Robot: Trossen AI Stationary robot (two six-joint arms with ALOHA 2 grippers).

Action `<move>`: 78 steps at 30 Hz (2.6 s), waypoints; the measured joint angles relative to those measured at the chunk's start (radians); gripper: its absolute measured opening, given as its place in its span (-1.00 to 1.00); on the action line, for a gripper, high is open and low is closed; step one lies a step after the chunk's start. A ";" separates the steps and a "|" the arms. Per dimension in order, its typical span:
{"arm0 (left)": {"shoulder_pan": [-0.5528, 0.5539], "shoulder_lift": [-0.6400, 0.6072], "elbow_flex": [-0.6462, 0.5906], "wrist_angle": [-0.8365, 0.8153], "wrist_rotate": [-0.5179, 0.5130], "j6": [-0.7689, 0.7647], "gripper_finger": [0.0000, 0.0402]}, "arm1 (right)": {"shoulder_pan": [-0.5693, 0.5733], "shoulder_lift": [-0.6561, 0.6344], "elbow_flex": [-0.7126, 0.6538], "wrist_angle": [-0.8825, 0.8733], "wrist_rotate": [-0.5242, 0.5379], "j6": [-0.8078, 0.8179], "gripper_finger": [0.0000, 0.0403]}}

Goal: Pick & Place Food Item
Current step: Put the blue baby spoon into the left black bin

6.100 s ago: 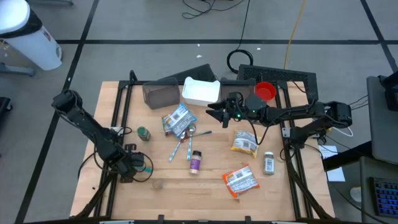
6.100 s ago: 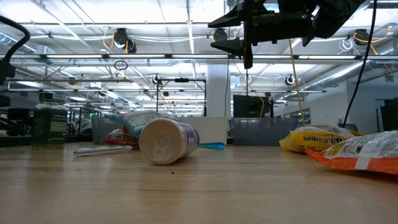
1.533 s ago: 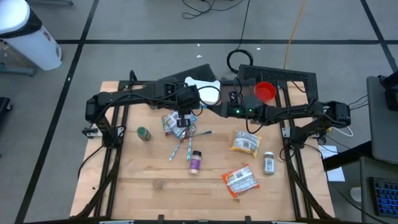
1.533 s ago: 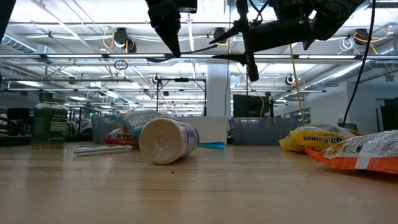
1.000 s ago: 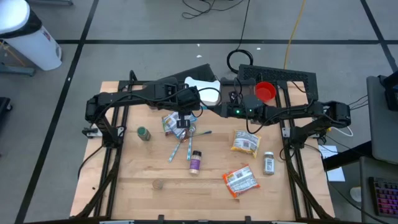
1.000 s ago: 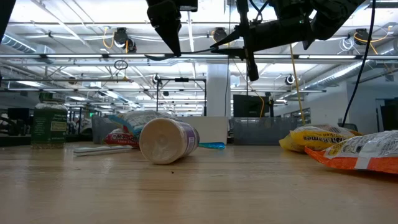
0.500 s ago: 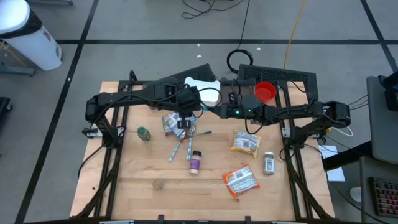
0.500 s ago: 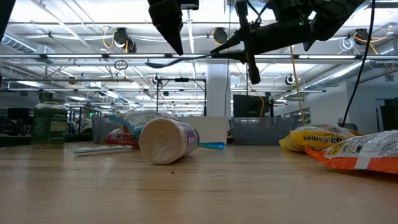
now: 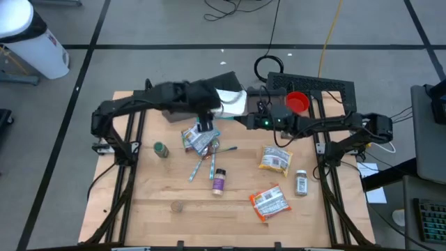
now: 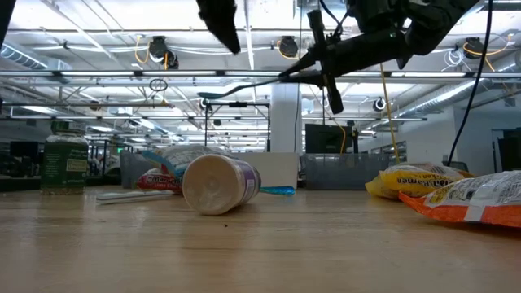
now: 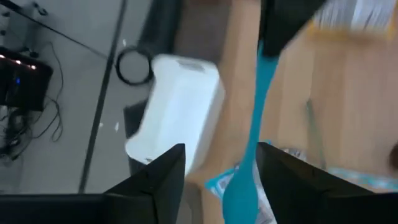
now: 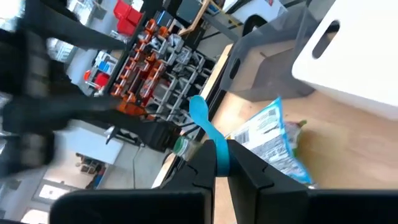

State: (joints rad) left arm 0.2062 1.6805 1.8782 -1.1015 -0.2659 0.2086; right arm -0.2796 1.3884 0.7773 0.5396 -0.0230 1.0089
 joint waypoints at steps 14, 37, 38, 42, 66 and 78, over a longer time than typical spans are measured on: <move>0.270 -0.242 -0.071 0.151 0.352 -0.243 0.01 | -0.119 -0.172 0.001 -0.016 -0.026 -0.112 -0.95; 0.272 -0.411 -0.955 1.555 0.642 -0.835 0.00 | -0.084 -0.551 0.001 -0.114 0.263 -0.396 -0.95; 0.268 -0.404 -0.969 1.594 0.625 -0.849 0.00 | -0.066 -0.533 0.001 -0.102 0.265 -0.399 -0.95; 0.262 -0.383 -0.986 1.657 0.567 -0.877 0.00 | 0.008 -0.437 0.001 0.010 0.296 -0.411 -0.95; 0.243 -0.355 -0.988 1.862 0.500 -0.863 0.00 | 0.120 -0.027 0.002 0.586 0.360 -0.393 -0.95; 0.258 -0.356 -0.987 1.900 0.500 -0.858 0.00 | 0.126 -0.027 0.002 0.586 0.359 -0.396 -0.95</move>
State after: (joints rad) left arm 0.4640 1.3247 0.8909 0.7982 0.2337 -0.6497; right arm -0.1537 1.3609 0.7788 1.1260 0.3359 0.6128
